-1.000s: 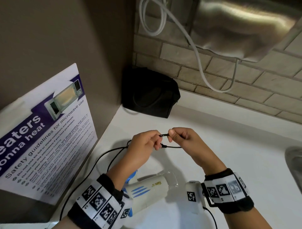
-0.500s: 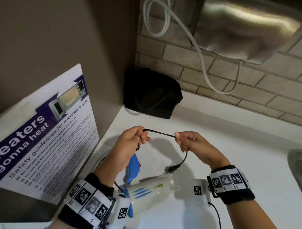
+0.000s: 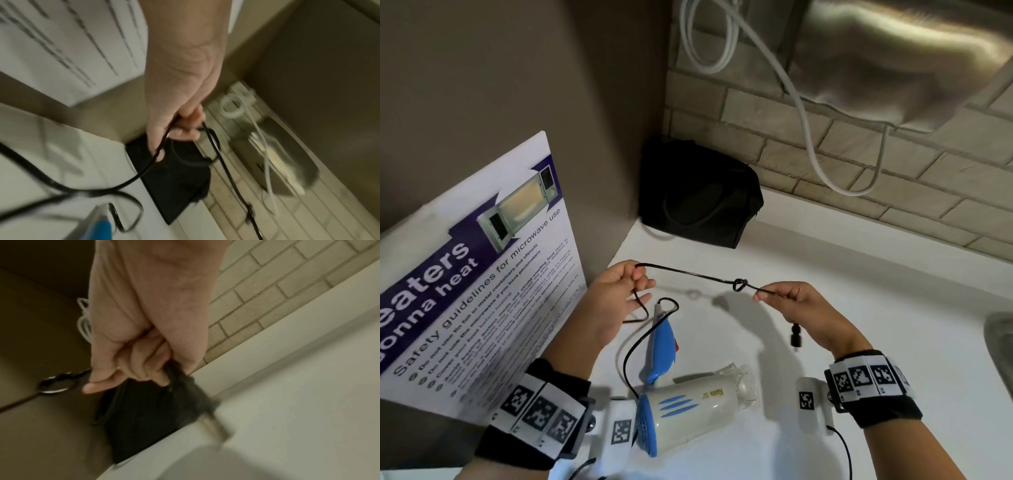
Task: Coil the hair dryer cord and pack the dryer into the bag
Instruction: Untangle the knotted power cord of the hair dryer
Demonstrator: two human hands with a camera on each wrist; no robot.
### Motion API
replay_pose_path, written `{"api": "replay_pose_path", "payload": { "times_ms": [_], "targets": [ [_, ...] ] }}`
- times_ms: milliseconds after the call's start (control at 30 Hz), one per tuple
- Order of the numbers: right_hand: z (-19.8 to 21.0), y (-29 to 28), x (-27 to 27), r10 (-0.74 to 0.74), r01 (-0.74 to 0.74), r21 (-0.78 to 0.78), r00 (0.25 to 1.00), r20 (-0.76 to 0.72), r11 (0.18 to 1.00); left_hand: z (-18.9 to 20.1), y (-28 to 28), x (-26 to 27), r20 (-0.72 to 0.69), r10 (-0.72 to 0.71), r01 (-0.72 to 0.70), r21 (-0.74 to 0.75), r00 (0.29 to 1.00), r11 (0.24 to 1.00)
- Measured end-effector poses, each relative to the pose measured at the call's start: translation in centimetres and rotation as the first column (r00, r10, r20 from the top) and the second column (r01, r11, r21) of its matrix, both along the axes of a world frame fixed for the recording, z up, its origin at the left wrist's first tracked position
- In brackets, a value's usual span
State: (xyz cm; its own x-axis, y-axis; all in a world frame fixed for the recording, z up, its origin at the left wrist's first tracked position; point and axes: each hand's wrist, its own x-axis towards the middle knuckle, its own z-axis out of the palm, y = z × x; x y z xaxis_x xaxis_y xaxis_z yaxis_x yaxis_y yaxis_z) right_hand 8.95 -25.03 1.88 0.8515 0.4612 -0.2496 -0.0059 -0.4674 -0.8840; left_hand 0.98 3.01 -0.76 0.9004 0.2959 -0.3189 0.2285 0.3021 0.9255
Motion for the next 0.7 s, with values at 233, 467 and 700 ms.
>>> {"api": "replay_pose_path", "payload": {
  "times_ms": [233, 467, 700],
  "targets": [
    [-0.5, -0.6, -0.1, -0.054, 0.055, 0.043, 0.998, -0.018, 0.998, -0.7, 0.2, -0.5, -0.076, -0.042, 0.042, -0.005, 0.996, 0.999],
    [-0.5, -0.7, 0.6, -0.077, 0.089, 0.123, 0.992, -0.1, 0.988, -2.0, 1.2, -1.3, -0.187, -0.168, 0.237, 0.456, 0.968, 0.858],
    [-0.9, -0.3, 0.7, -0.099, 0.132, 0.179, 0.978, -0.184, 0.975, -2.4, 0.5, -4.5, -0.659, -0.302, 0.723, 0.659, 0.688, 0.207]
  ]
}}
